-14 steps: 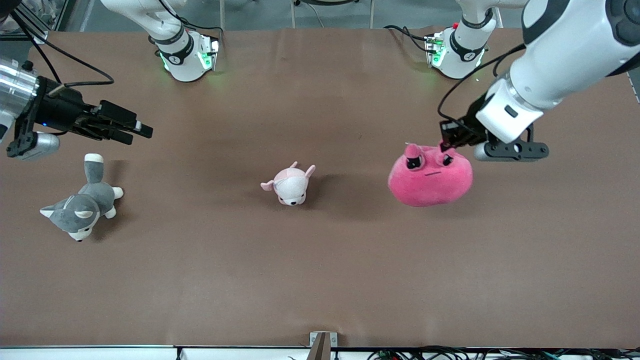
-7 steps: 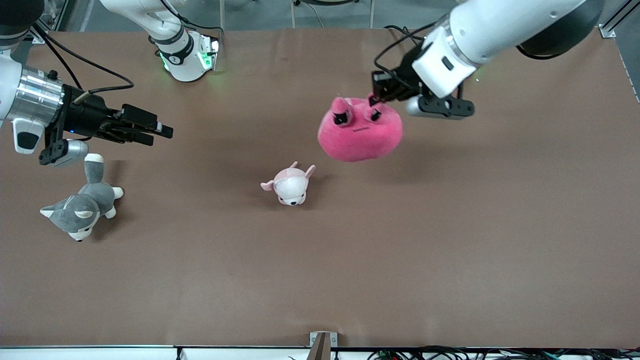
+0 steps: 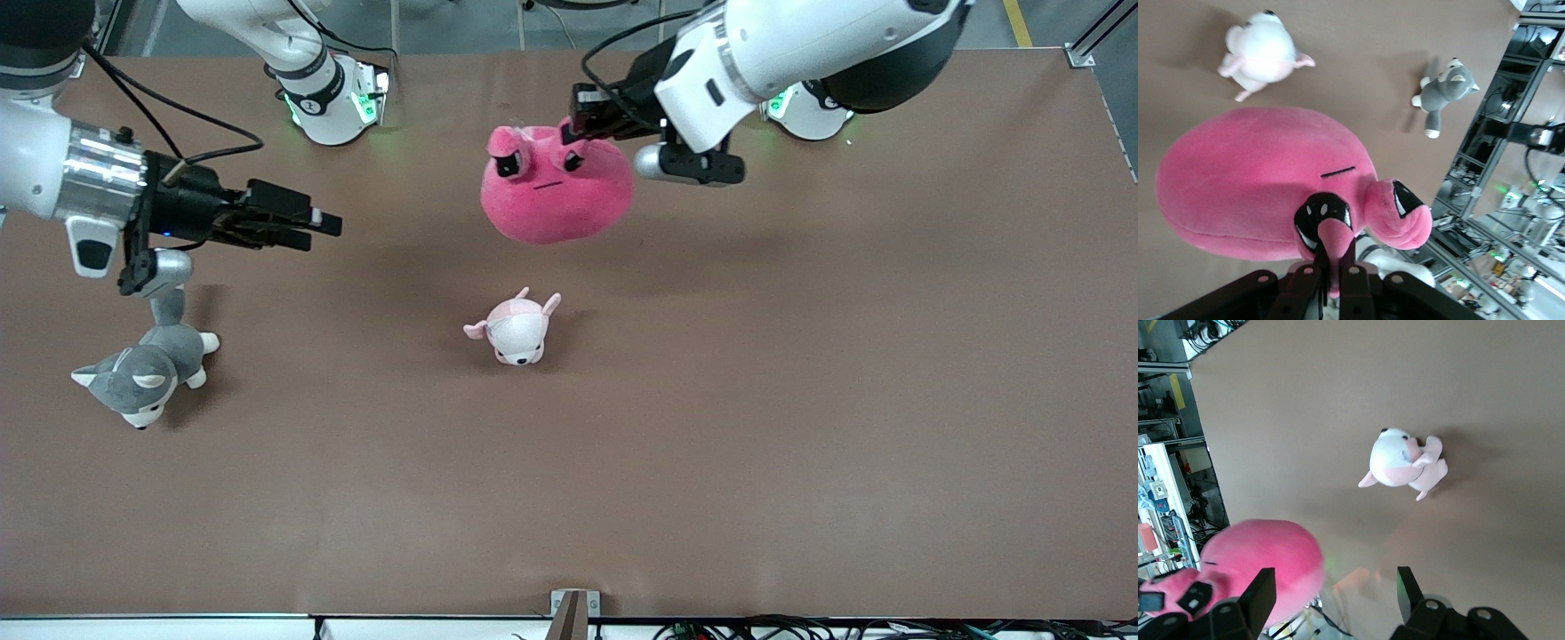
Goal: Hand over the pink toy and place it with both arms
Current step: 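Lift the pink plush with the left gripper while the right gripper approaches, then grasp the pink plush with the right gripper beside the left gripper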
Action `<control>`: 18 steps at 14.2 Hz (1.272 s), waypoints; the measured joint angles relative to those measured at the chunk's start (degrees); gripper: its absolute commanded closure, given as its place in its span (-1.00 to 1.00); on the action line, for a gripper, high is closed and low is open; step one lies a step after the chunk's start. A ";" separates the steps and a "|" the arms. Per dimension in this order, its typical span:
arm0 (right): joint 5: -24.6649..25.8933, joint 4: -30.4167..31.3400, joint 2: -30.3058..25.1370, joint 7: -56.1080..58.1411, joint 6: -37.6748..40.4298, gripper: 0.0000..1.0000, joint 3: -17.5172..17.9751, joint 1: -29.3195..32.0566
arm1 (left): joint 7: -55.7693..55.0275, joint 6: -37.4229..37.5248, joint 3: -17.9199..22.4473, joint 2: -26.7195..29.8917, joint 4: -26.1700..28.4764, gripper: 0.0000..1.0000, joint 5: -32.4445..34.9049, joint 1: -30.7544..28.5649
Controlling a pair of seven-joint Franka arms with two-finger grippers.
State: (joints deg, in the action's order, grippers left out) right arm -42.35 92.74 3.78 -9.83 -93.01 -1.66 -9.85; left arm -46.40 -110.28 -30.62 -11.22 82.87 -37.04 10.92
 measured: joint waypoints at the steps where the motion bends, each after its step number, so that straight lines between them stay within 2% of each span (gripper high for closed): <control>1: 0.00 -0.02 0.00 -2.77 0.06 -0.63 0.02 -0.86 | -1.80 -2.66 -0.03 -1.01 0.00 1.00 -0.07 1.65; 4: -0.02 -0.05 0.00 -8.62 1.67 -0.63 0.04 -1.89 | -6.83 -10.88 -0.06 -4.33 -0.02 1.00 -0.09 6.47; 8: 0.20 -0.07 0.00 -14.07 2.60 -0.63 0.06 -3.43 | -10.94 -18.94 -0.04 -7.94 -0.11 1.00 -0.09 9.97; 14: 1.86 -0.07 -0.01 -14.72 3.46 -0.64 0.05 -4.45 | -12.23 -24.45 -0.04 -10.80 -0.23 0.99 -0.09 12.73; 18: 6.20 -0.06 0.00 -14.75 3.55 -0.64 0.06 -5.87 | -12.23 -24.60 -0.02 -11.08 -0.30 0.99 -0.09 12.90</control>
State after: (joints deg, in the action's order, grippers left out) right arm -36.15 92.68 3.78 -24.57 -89.45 -1.60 -15.72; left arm -58.62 -134.88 -30.64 -22.31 82.56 -37.13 23.82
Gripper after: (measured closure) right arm 0.181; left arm 0.921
